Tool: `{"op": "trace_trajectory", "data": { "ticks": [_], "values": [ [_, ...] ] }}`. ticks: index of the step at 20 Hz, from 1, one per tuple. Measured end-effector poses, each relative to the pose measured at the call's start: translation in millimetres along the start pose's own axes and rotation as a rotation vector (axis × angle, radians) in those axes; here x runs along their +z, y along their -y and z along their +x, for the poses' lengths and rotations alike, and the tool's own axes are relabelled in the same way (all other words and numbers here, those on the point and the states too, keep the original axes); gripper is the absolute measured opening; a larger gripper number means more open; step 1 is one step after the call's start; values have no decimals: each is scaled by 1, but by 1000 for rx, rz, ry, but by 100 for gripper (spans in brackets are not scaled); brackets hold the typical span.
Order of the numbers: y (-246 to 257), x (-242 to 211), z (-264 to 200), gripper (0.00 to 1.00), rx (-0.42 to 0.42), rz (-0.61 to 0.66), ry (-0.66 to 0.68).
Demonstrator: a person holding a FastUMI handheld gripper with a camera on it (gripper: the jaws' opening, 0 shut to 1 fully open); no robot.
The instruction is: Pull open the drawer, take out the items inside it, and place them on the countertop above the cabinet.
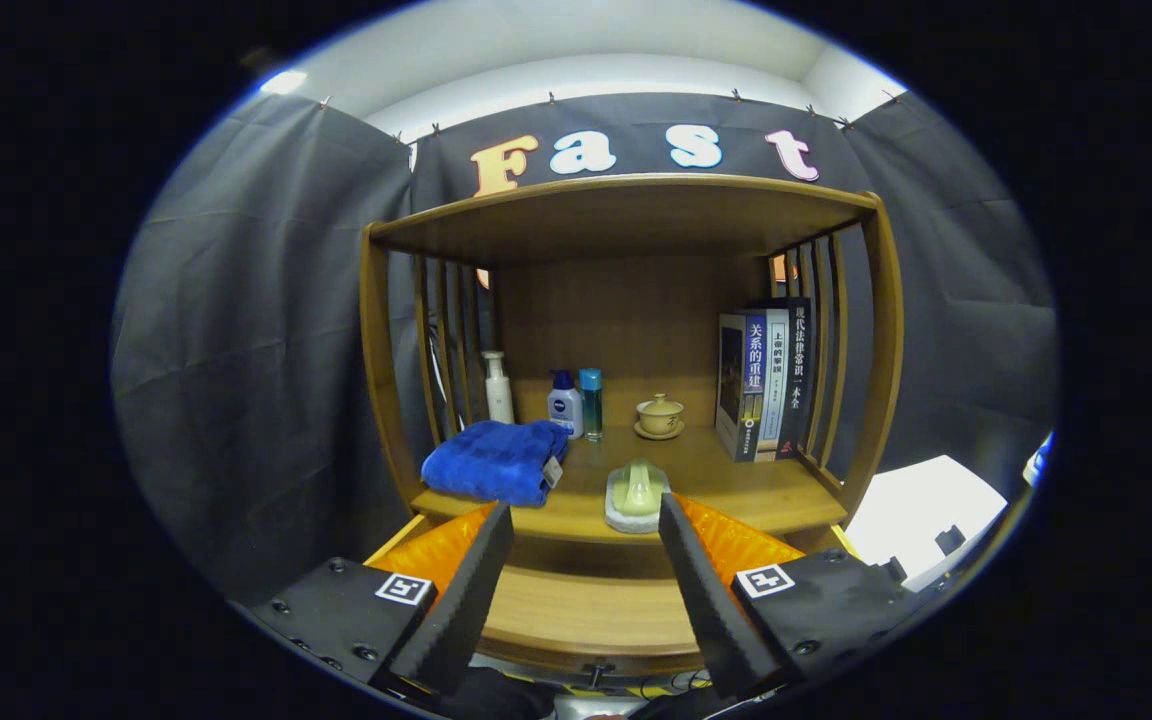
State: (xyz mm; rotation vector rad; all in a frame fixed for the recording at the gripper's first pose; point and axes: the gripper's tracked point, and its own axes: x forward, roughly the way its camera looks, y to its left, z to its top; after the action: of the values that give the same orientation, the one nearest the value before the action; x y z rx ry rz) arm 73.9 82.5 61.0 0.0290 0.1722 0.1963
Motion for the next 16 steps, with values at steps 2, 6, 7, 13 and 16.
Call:
{"op": "trace_trajectory", "data": {
  "ticks": [2, 6, 7, 13, 16],
  "values": [
    [-3, -14, -7, 95, -5, -2, -4],
    [-3, -49, -12, 95, -37, -26, -13],
    [-3, -58, -12, 95, -45, -26, -12],
    [1, -112, -15, 95, -82, -4, 1],
    [14, -137, -16, 95, -109, 7, 7]
  ]
}}
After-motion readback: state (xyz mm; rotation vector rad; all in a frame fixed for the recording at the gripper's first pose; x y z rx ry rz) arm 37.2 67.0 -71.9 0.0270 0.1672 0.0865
